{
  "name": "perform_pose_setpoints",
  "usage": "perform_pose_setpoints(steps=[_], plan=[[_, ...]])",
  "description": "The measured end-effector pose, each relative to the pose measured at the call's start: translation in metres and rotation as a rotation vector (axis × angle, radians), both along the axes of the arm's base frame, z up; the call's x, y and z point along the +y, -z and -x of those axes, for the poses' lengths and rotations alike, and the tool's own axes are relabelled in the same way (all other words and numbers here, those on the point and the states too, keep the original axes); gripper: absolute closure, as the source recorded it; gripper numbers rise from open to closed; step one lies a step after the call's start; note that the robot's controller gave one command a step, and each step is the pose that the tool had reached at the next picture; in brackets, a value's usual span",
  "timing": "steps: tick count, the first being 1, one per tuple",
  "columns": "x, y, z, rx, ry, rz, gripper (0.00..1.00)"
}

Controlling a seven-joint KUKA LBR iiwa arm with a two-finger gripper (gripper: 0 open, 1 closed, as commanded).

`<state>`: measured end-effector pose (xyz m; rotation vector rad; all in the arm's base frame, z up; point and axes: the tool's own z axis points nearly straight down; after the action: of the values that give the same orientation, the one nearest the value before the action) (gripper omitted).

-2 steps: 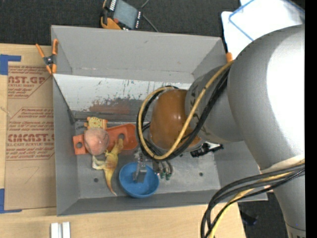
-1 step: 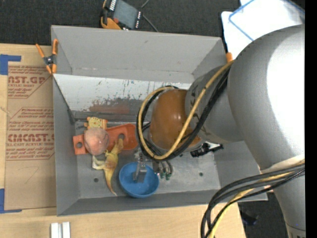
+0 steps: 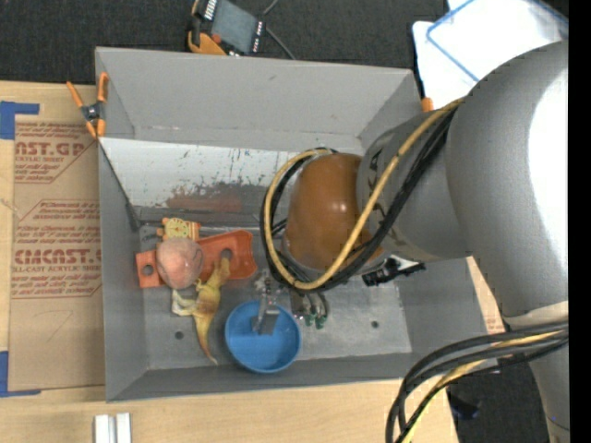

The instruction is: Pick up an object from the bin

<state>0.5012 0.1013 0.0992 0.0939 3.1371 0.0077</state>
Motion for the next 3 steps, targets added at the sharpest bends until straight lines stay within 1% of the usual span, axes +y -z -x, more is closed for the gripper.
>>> perform_pose_setpoints(steps=[3], plan=[[0.001,-0.064,-0.001,-0.004,-0.001,-0.002,1.00]])
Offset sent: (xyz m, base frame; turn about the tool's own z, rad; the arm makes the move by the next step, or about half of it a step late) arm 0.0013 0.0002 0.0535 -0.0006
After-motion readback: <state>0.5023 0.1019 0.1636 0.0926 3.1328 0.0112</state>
